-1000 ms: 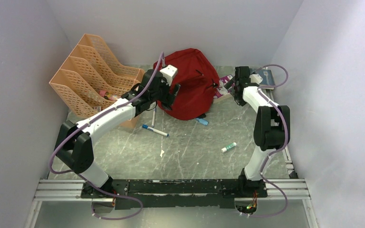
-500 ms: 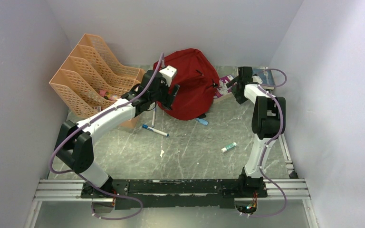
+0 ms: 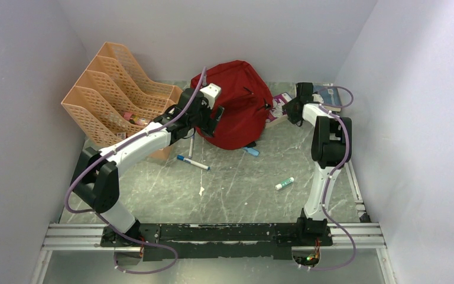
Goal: Pack the student bag
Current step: Move the book to the center of the board.
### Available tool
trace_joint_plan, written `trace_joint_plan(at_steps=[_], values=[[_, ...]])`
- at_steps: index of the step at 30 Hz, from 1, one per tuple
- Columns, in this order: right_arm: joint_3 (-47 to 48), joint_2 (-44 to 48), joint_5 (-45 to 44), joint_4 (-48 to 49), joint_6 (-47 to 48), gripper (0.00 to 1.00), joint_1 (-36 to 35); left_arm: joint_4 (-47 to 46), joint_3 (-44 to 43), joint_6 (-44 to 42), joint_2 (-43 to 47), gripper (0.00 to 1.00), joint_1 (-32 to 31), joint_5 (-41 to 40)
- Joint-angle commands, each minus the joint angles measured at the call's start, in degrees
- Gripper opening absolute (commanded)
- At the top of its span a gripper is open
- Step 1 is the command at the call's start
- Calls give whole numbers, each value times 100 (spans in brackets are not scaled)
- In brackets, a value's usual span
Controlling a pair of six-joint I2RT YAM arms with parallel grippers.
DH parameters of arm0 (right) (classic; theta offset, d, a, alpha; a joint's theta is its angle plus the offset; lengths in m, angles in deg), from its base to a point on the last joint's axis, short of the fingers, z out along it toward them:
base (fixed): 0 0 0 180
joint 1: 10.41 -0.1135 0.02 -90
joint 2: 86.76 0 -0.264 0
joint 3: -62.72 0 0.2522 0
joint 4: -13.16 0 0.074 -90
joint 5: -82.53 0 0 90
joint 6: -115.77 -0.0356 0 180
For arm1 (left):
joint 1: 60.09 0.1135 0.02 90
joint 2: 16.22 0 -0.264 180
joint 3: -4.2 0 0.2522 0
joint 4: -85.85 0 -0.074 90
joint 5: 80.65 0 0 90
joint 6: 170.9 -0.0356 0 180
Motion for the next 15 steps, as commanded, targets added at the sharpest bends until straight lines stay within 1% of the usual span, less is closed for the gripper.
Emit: trace_joint_plan(at_steps=[1, 4, 5, 6, 7, 9, 15], values=[[-167, -136, 19, 52, -58, 44, 46, -192, -7, -25, -37, 93, -16, 34], [-358, -69, 9, 171, 21, 25, 45, -193, -4, -25, -39, 93, -20, 44], [-439, -46, 27, 209, 56, 15, 48, -194, 4, -26, -39, 93, -21, 34], [-494, -26, 48, 240, 77, 8, 54, -188, -2, -29, -39, 93, -21, 25], [-554, 13, 71, 262, 91, 4, 56, -187, 2, -38, -39, 93, -21, 25], [-693, 110, 106, 280, 123, 0, 60, -192, 5, -33, -39, 93, -21, 20], [-1541, 933, -146, 308, 107, 0, 57, -190, 3, -15, -22, 93, -19, 58]])
